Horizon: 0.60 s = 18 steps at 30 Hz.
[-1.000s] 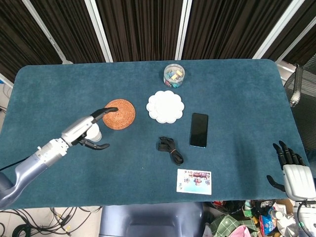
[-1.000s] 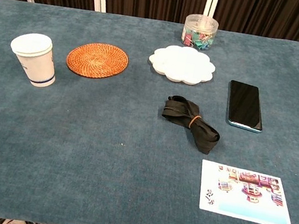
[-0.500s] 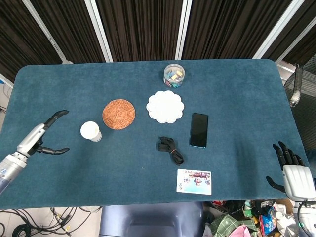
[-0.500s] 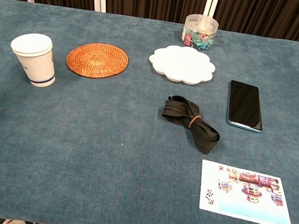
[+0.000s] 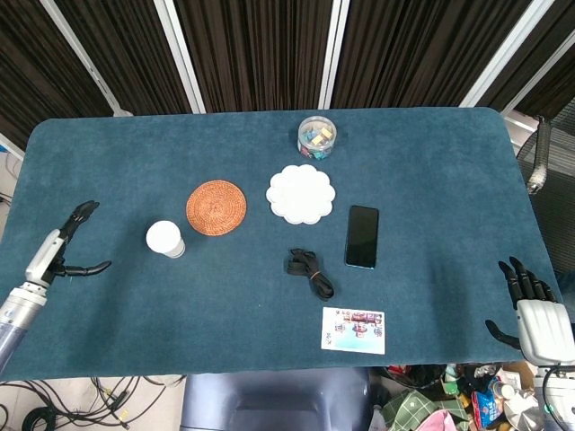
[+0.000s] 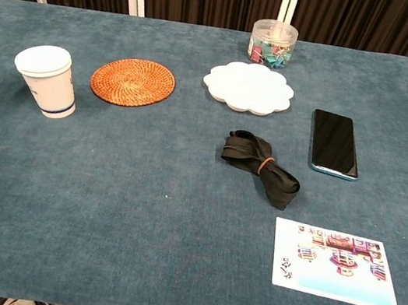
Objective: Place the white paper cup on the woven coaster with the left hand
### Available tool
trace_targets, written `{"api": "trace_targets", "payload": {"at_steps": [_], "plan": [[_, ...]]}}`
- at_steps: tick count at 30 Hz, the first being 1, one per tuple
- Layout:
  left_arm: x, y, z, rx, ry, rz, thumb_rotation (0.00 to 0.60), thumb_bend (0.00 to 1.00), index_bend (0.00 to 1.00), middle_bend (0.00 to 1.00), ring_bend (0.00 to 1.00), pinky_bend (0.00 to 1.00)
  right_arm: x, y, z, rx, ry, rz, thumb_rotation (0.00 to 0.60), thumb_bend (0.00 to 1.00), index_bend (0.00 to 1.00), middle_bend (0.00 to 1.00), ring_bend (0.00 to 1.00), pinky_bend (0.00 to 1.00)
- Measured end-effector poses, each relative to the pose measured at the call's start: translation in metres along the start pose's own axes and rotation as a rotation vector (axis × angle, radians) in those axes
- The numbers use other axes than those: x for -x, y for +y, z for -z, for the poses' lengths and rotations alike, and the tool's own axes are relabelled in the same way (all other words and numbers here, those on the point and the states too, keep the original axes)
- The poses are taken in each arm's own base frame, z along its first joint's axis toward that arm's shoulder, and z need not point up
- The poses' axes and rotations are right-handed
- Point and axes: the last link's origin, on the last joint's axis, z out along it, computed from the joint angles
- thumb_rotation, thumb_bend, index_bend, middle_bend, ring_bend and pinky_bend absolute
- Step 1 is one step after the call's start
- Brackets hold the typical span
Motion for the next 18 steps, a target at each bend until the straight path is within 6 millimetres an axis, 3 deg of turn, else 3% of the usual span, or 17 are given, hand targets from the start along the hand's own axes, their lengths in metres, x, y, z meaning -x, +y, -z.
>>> {"api": "trace_targets", "payload": {"at_steps": [7,18], "plan": [[0.018,-0.021,-0.015,-0.036,-0.019,0.047,0.600,0.16,0.00,0.04,0.00,0.00,0.000,0.001,-0.001,0.006,0.001,-0.004,0.600,0.11,0.06,0.01,0.11,0.18],[0.044,-0.032,-0.046,-0.072,-0.070,0.089,0.600,0.16,0.00,0.04,0.00,0.00,-0.001,0.001,-0.001,0.010,0.001,-0.009,0.600,0.11,0.06,0.01,0.11,0.18]]}}
